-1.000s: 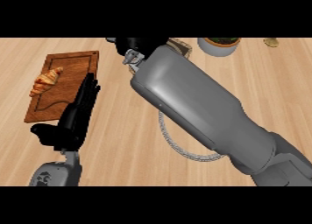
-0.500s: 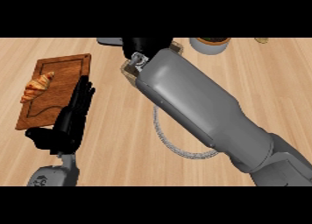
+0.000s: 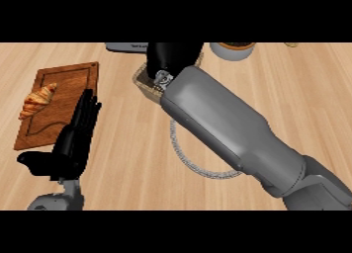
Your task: Pick the squash from the placemat and place it in the basket
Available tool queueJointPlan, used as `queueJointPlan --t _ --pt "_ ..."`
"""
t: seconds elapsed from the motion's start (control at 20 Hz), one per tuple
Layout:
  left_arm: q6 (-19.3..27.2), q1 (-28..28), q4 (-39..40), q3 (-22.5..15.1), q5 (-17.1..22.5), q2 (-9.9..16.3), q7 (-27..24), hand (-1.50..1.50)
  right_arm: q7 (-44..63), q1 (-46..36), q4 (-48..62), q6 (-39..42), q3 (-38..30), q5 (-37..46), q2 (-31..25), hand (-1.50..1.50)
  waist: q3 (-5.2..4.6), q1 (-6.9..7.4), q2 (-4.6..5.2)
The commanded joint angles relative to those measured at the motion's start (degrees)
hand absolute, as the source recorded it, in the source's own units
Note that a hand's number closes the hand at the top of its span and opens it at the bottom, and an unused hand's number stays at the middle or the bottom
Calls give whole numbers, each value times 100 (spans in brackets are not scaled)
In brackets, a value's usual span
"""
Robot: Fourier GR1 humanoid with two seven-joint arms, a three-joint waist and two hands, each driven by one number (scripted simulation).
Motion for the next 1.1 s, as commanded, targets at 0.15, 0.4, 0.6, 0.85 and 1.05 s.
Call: queueJointPlan --t 0.15,0.4,0.6,0.85,1.05 --pt "168 -25 -120 -6 -74 -68 152 0 1408 515 -164 -626 238 -34 78 150 11 -125 9" --pt "31 70 -128 109 23 59 16 0 1407 669 -251 -860 142 52 78 150 7 -100 10" --pt "1 118 -32 160 -18 143 -53 0 1407 806 -146 -1014 -43 358 78 150 8 -189 11" --pt "121 -14 -136 82 -63 31 95 0 1406 1257 -356 -987 93 255 78 -150 12 -179 11" --pt "9 223 -214 64 22 46 69 0 1406 1374 -503 -1288 184 401 78 -150 11 -151 10"
